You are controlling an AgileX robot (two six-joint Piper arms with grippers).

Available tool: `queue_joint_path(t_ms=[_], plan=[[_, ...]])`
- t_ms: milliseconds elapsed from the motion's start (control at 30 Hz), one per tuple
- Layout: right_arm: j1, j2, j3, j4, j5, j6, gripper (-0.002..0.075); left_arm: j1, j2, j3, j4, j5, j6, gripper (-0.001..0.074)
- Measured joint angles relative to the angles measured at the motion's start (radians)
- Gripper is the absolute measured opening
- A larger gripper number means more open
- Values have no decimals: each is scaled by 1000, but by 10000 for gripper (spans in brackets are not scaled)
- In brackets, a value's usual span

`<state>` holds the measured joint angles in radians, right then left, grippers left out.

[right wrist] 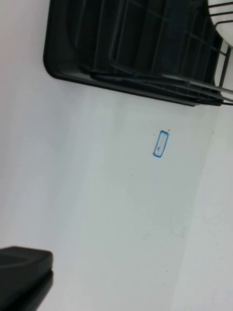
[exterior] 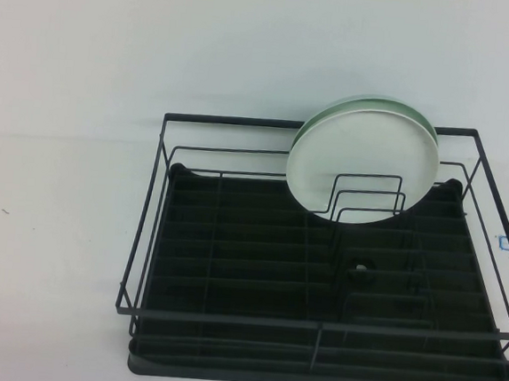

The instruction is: Place plate on rack

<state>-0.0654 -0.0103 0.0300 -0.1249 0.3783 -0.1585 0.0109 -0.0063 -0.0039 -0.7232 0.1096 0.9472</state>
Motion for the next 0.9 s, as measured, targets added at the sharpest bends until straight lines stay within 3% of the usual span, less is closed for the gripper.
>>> queue_joint_path(t_ms=[100,300,467,533,767,900], plan=[[0,0,0,0,2,0,18,0,0,0,211,117,-151,0],[0,0,0,0,2,0,18,0,0,4,319,261,-188,0],[0,0,0,0,2,0,18,0,0,4,767,231,-780,0],[0,0,0,0,2,0,18,0,0,4,871,254,-886,0],[0,0,0,0,2,0,18,0,0,4,876,250,-823,0],[0,0,0,0,2,0,18,0,0,4,729,240,-793,0]])
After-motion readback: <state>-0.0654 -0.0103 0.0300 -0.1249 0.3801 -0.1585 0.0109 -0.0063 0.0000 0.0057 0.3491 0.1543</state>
